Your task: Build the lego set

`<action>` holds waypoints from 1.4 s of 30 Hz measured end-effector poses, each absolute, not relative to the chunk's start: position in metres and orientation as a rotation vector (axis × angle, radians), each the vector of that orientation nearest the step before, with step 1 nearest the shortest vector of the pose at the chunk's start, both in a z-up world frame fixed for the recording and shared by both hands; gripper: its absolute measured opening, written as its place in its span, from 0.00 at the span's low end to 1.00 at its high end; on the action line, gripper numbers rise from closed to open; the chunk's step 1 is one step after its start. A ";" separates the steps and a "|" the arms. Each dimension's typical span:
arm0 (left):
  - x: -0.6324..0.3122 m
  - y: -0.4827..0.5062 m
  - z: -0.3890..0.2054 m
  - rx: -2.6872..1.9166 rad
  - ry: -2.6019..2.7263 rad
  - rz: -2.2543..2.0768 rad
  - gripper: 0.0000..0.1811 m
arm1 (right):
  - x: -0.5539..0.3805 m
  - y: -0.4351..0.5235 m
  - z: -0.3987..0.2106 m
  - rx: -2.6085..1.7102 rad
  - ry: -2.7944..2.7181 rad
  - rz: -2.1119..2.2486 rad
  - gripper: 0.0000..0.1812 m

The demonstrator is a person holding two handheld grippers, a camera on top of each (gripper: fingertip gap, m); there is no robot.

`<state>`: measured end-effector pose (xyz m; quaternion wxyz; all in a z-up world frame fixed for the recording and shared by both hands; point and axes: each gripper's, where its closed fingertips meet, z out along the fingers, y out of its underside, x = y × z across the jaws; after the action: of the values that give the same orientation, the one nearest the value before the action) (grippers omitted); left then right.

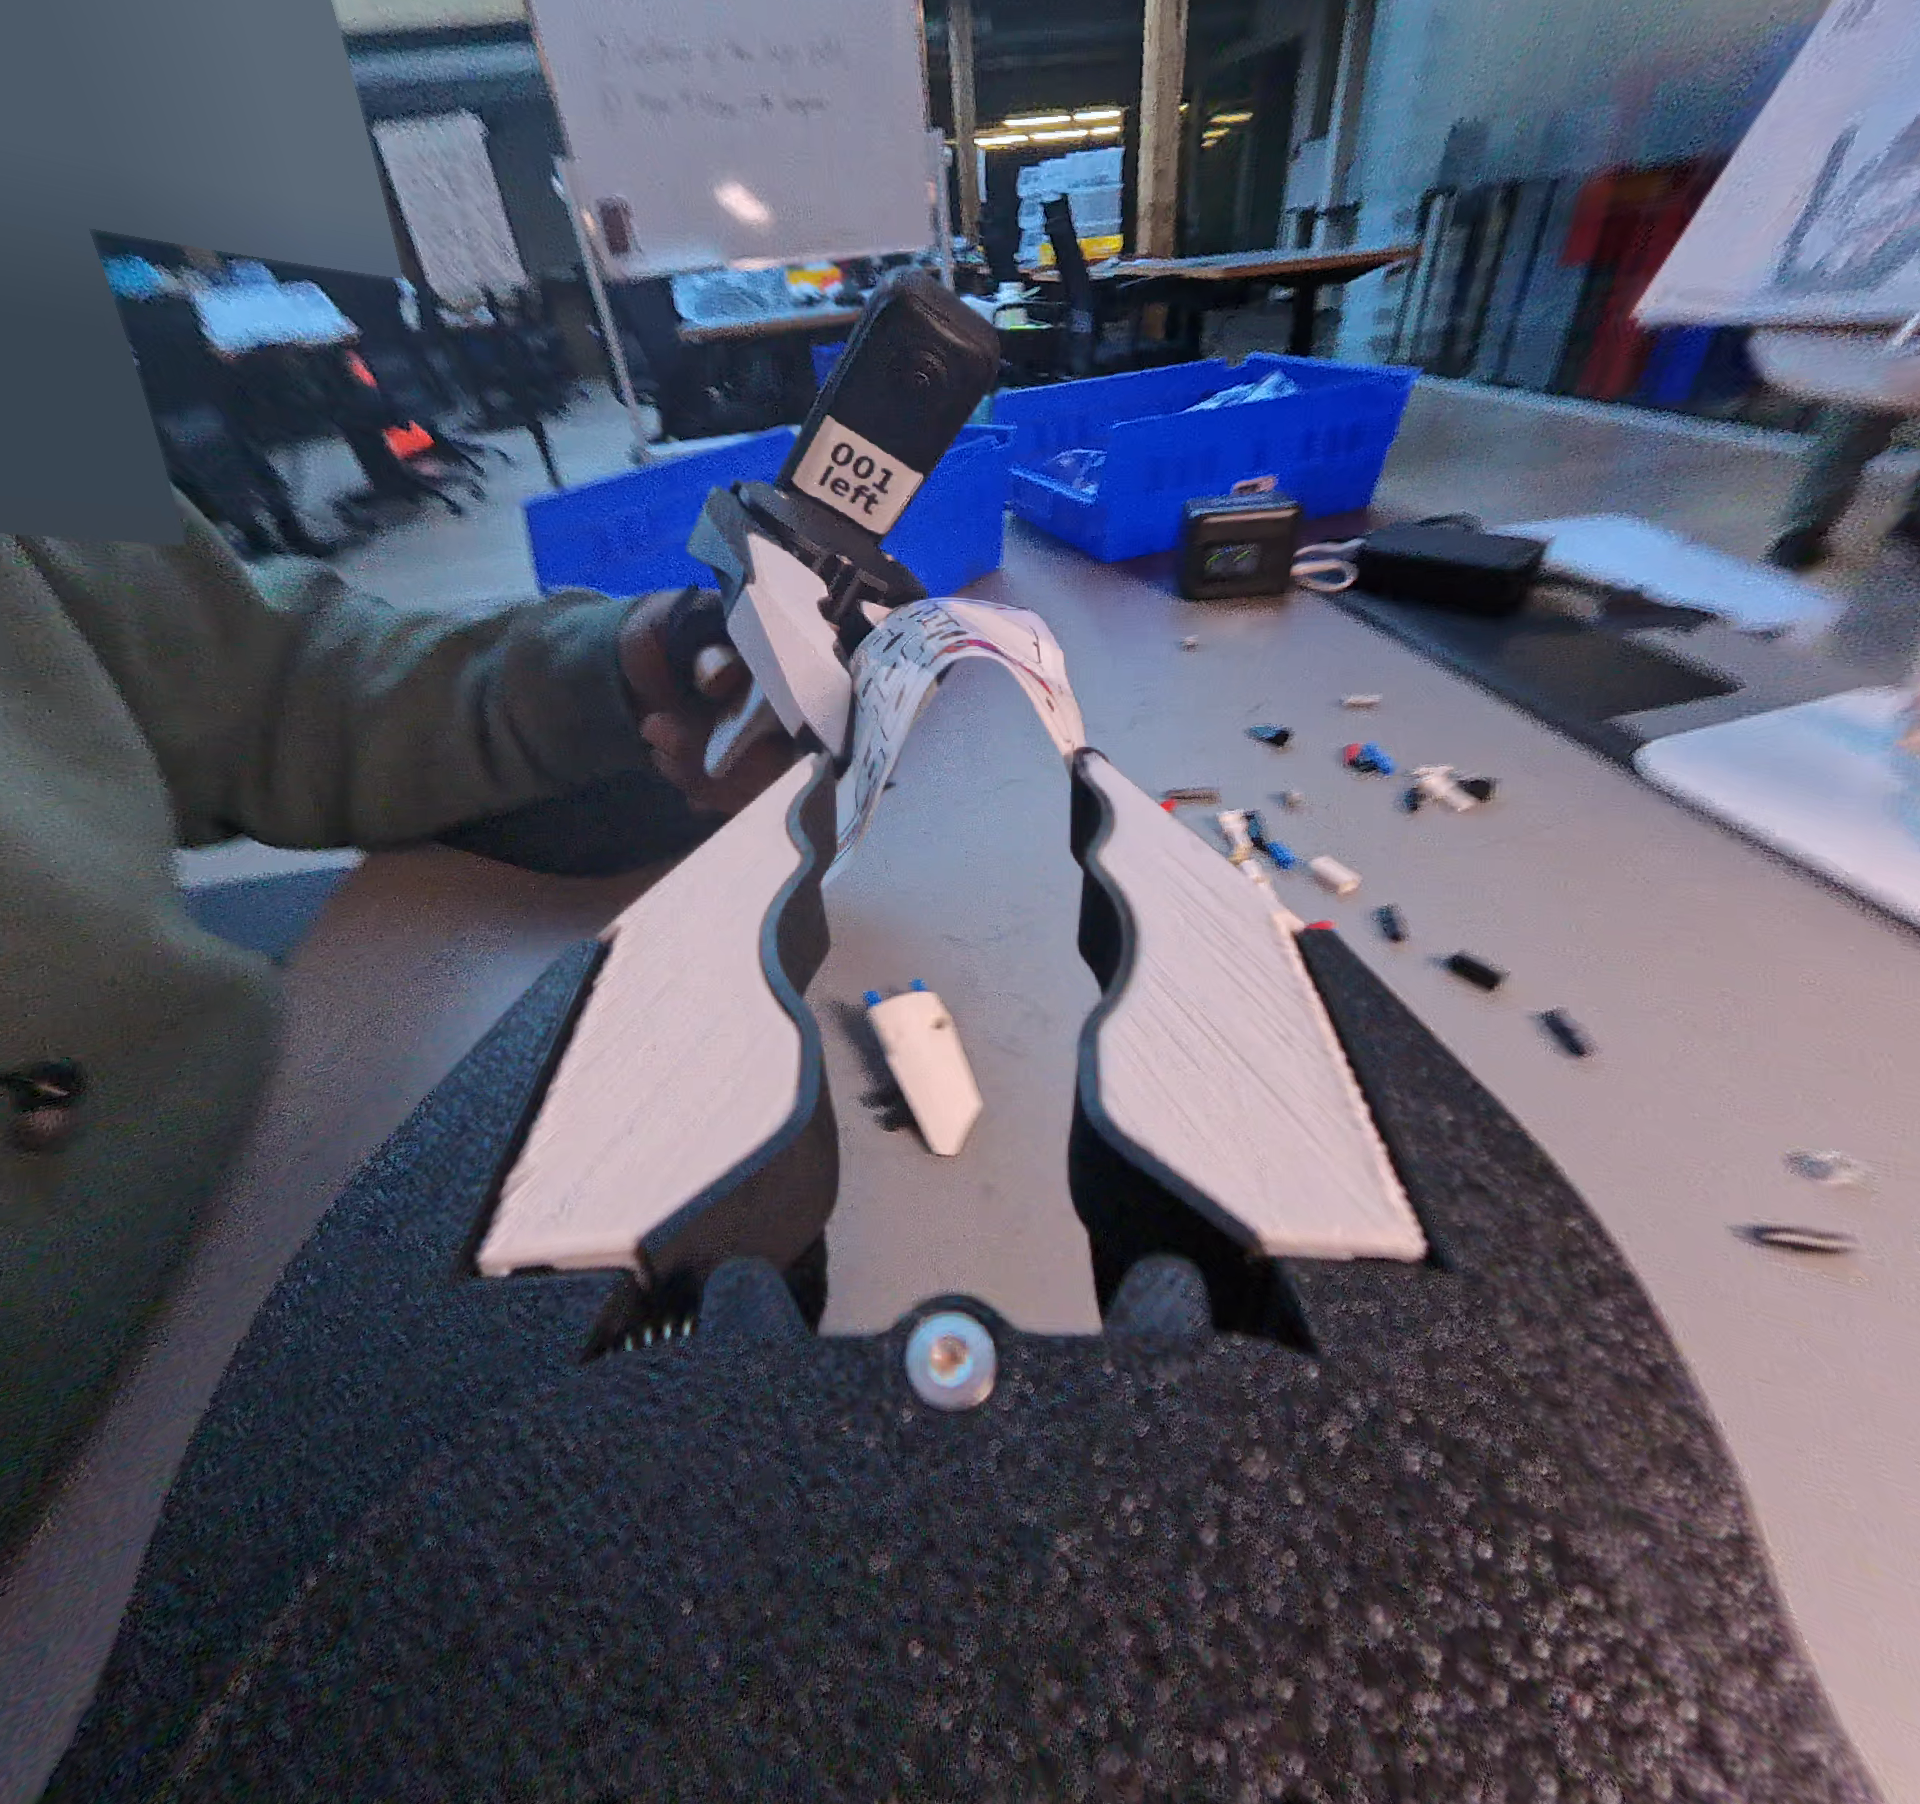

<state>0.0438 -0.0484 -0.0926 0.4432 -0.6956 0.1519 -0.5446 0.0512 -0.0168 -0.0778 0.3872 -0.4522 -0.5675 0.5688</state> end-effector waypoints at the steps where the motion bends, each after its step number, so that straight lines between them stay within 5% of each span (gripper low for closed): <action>1: 0.043 -0.047 -0.097 -1.751 0.333 -1.392 0.00 | 0.053 -0.015 -0.076 -1.058 -1.474 1.303 0.26; 8: 0.053 -0.053 -0.113 -1.859 0.325 -1.487 0.00 | 0.055 -0.027 -0.099 -0.782 -1.720 0.797 0.24; 15: 0.064 -0.068 -0.108 -1.824 0.547 -1.386 0.00 | 0.061 -0.049 -0.117 -0.985 -1.817 1.211 0.18; 22: 0.064 -0.077 -0.110 -1.802 0.685 -1.308 0.00 | 0.058 -0.039 -0.111 -1.098 -1.736 1.319 0.41; 25: 0.062 -0.075 -0.110 -1.785 0.701 -1.245 0.00 | 0.057 -0.029 -0.112 -1.224 -1.669 1.433 0.41; 28: 0.058 -0.069 -0.107 -1.751 0.701 -1.160 0.00 | 0.057 -0.027 -0.110 -1.314 -1.615 1.585 0.34; 32: 0.055 -0.062 -0.108 -1.754 0.666 -1.118 0.00 | 0.059 -0.035 -0.091 -1.248 -1.553 1.711 0.01; 42: 0.012 -0.036 -0.067 -1.669 0.481 -0.953 0.20 | 0.069 -0.021 -0.091 -1.475 -1.571 1.794 0.00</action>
<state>0.0125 -0.0360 -0.0666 0.5482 -0.7045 0.2032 -0.4023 0.0693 -0.0214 -0.0913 0.1680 -0.5187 -0.5523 0.6306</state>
